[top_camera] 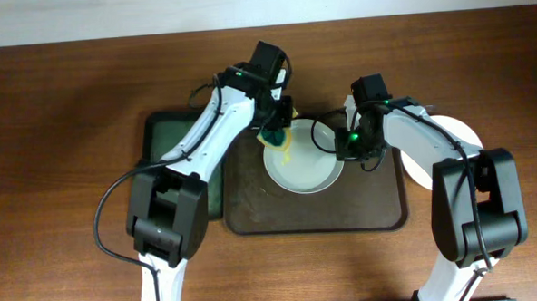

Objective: Clean dirty plates on tray and stack at the side
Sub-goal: 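Scrub the plate held by the right gripper with the sponge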

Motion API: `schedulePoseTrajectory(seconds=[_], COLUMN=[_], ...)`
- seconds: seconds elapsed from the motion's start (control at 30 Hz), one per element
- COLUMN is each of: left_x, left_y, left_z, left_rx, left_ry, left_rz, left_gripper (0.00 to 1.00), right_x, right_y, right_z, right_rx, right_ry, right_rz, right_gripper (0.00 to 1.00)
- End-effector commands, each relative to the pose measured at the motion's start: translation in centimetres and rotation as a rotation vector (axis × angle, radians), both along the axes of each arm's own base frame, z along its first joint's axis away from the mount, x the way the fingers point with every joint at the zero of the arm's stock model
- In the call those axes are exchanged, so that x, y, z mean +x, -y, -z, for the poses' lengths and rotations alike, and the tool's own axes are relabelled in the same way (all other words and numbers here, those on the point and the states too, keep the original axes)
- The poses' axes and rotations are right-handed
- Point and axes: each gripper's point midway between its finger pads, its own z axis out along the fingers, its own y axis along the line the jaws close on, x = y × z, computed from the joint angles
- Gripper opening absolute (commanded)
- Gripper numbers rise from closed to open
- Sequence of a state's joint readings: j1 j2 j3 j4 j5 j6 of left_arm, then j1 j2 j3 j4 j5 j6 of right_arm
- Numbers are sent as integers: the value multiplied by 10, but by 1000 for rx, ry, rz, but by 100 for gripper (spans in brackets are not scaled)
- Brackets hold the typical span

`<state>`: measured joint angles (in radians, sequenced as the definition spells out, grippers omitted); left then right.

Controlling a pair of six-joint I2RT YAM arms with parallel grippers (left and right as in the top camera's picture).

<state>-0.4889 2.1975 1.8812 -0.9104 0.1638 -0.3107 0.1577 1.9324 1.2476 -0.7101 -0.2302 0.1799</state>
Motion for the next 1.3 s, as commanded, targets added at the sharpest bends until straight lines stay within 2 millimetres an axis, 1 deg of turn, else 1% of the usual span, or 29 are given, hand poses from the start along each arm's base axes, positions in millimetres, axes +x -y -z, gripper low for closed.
schedulePoseTrajectory(seconds=[0.0,0.07,0.13,0.17,0.33,0.43,0.5,0.57,0.7,0.77,0.87,1.27], left_x=[0,-1,-3,-6,-12,-17,-23,-32,-56,-66,-74,-93], left_y=[2,2,3,1,-2,-6,-9,-13,-15,-12,-1,25], left_z=[1,4,11,21,45,64,78,89,109,114,113,104], left_rx=[83,137,148,154,158,160,164,163,144,118,54,-108], left_ry=[50,82,85,75,70,69,56,28,-48,-88,-133,-232], left_rz=[-11,-12,-8,-9,-8,-9,-7,-40,-18,-3,19,74], left_gripper=[0,0,0,0,0,0,0,0,0,0,0,0], right_x=[5,5,5,5,5,5,5,5,5,5,4,3], right_y=[-1,-1,-1,-1,-1,-1,-1,-2,-2,-2,-5,-5], right_z=[-2,-2,-2,-2,-2,-2,-2,-2,-2,-2,-3,-3], right_rx=[6,6,6,6,6,7,7,6,6,7,26,27], right_ry=[11,10,10,10,10,10,10,10,10,10,4,0], right_rz=[-6,-6,-6,-6,-6,-6,-6,-7,-7,-7,-10,-10], right_gripper=[4,4,4,4,4,4,4,4,4,4,4,4])
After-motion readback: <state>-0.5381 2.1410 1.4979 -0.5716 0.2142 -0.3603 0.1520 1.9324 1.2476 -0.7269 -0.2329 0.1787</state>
